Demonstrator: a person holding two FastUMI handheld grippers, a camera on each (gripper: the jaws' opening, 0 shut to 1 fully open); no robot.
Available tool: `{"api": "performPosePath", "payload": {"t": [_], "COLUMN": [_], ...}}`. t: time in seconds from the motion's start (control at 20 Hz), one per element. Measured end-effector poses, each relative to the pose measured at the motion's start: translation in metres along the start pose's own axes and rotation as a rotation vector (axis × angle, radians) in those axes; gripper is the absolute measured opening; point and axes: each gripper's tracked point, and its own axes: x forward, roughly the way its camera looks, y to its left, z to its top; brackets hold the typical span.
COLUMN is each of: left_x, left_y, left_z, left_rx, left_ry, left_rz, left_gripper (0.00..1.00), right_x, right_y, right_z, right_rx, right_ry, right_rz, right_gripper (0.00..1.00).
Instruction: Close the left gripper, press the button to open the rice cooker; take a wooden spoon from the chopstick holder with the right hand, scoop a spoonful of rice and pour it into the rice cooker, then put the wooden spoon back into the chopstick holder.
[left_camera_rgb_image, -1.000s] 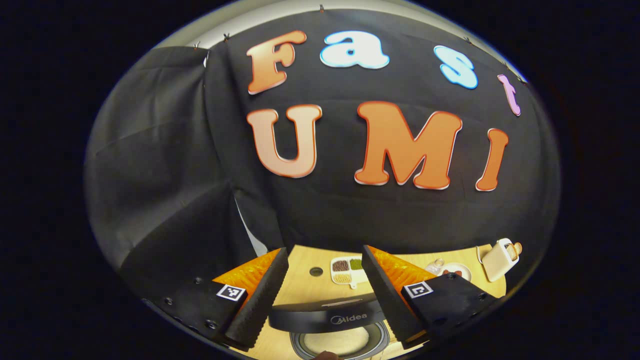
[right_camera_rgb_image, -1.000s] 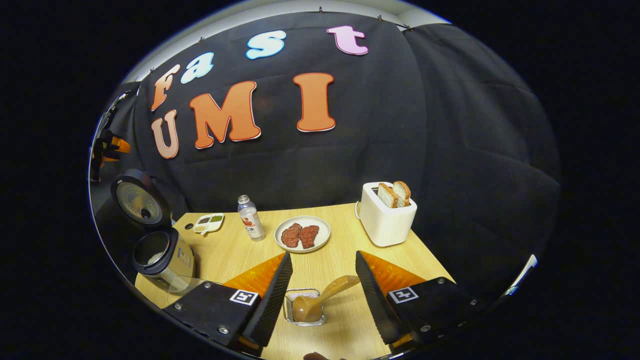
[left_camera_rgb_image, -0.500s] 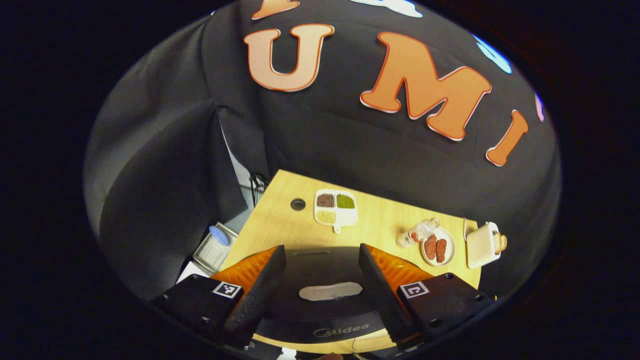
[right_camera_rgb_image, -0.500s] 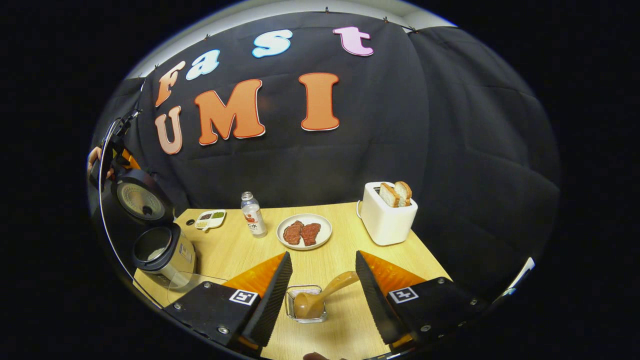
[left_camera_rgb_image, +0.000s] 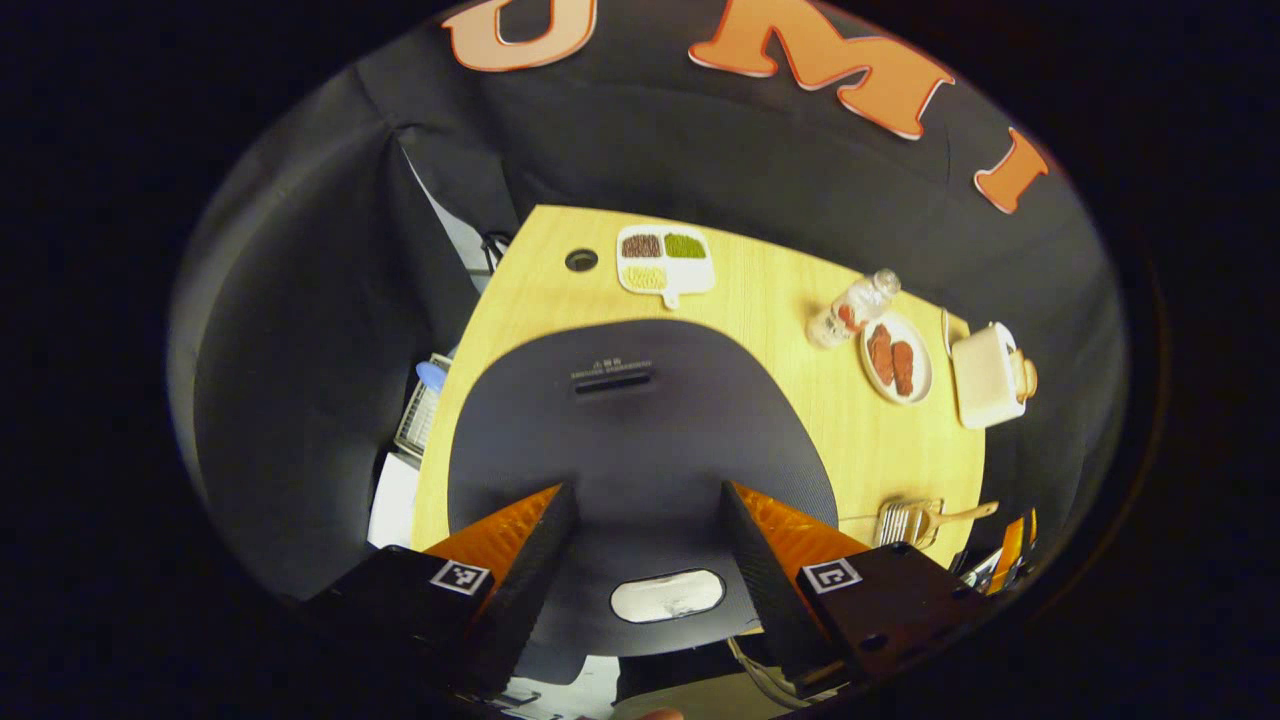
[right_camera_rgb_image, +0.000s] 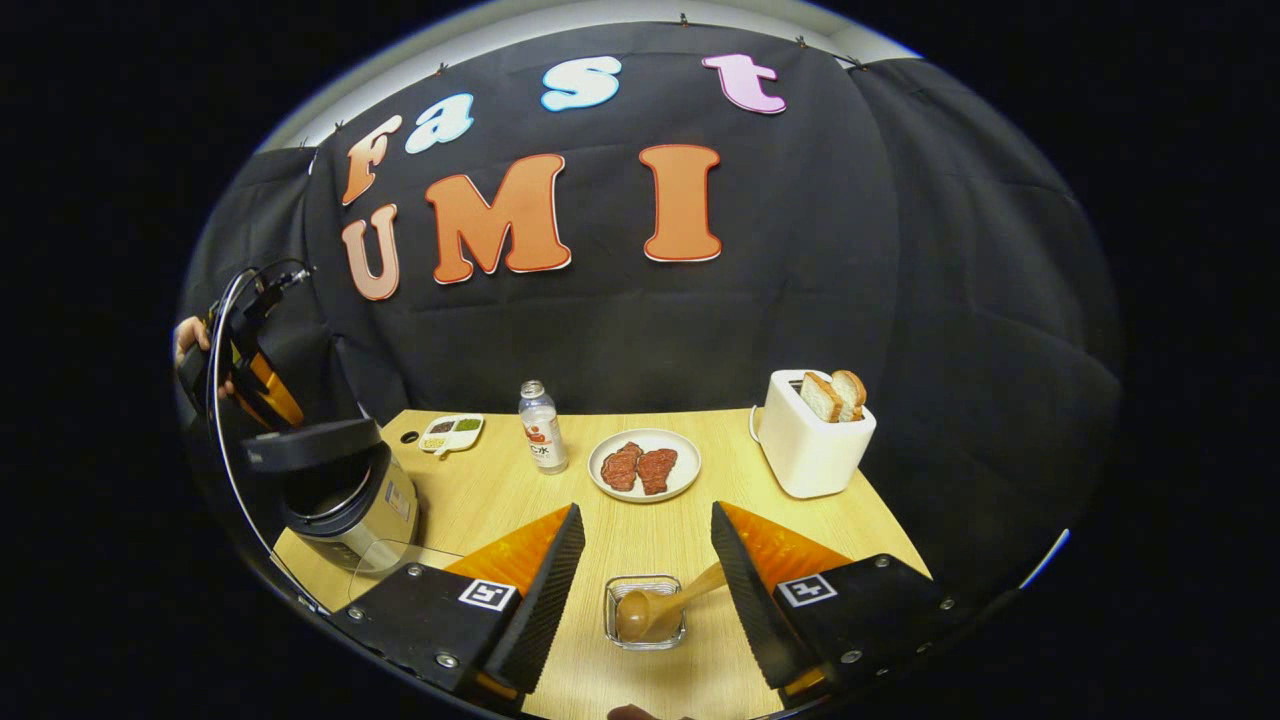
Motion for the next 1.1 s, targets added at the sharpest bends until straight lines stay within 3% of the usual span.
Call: {"api": "performPosePath", "payload": {"t": [0.2,0.4,0.65,0.85,1.1], "left_x": [0.037,0.045,0.040,0.023,-0.063], "left_y": [0.005,-0.001,0.000,-0.006,-0.030], "left_z": [-0.026,-0.019,-0.022,-0.018,0.013], "left_rx": [0.023,0.023,0.067,0.067,0.115], "left_ry": [0.093,0.080,0.020,-0.126,-0.504], "left_rz": [0.050,0.074,0.046,0.010,0.019], "left_gripper": [0.89,0.97,0.96,0.94,0.94], "right_x": [-0.001,-0.004,-0.004,-0.011,-0.033], "right_y": [-0.003,-0.004,0.017,0.038,0.065], "right_z": [-0.001,0.000,0.010,0.040,0.095], "right_rx": [0.006,0.003,-0.010,-0.049,-0.095], "right_ry": [0.003,-0.001,-0.018,-0.075,-0.201], "right_rz": [0.002,0.000,0.039,0.062,0.073], "right_gripper": [0.80,0.80,0.80,0.80,0.82]}}
